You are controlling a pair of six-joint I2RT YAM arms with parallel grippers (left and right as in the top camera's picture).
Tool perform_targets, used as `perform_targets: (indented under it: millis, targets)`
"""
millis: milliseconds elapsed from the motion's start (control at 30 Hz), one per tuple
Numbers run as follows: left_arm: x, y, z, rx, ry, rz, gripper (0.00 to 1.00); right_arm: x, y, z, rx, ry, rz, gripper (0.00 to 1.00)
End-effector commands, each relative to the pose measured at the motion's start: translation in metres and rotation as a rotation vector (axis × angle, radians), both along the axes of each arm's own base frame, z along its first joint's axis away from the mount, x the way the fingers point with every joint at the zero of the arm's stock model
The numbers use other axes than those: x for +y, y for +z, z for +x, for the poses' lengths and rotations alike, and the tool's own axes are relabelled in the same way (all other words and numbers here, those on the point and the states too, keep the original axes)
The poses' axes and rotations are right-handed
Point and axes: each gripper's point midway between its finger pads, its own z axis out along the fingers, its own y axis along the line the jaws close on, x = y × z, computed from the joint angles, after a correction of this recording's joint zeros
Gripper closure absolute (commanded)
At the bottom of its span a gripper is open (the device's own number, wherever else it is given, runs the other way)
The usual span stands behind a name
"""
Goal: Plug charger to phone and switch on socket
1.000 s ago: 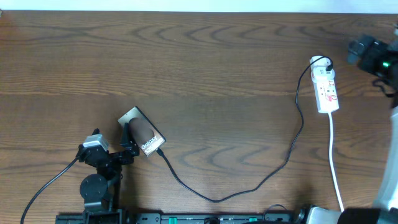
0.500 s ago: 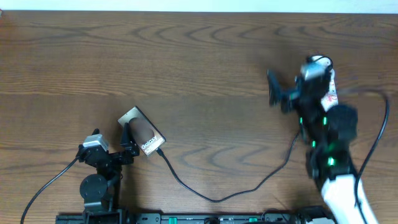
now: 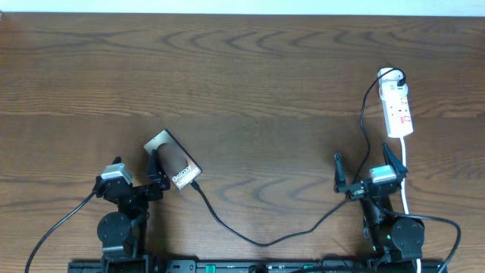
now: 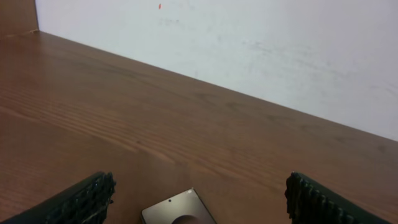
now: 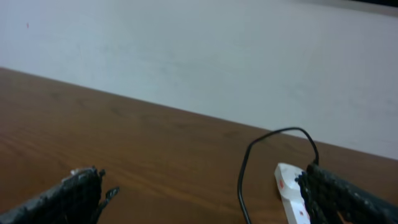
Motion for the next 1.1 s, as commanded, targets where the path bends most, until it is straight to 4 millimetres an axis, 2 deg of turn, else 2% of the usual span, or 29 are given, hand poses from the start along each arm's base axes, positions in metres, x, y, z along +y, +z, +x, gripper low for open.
perform_targets:
  millis: [0,100,300,500,1067]
  targets:
    - [-0.001,-0.015,-0.001,0.045,-0.009,-0.006,0.1,-0.008,-0.013,0.0,0.048,-0.04,-0.001,0.01]
    - [-0.001,-0.015,-0.001,0.045,-0.009,-0.006,0.1,-0.012,-0.032,-0.001,0.124,-0.063,-0.012,0.01]
    - [-0.001,-0.015,-0.001,0.045,-0.009,-0.006,0.1,-0.023,-0.031,0.001,0.122,-0.124,-0.011,0.01]
    - [-0.001,-0.015,-0.001,0.045,-0.009,-0.006,0.1,-0.044,-0.028,0.001,0.116,-0.247,0.114,0.01]
    - [-0.001,-0.015,-0.001,0.045,-0.009,-0.006,0.1,-0.042,-0.028,0.001,0.116,-0.235,0.11,0.01]
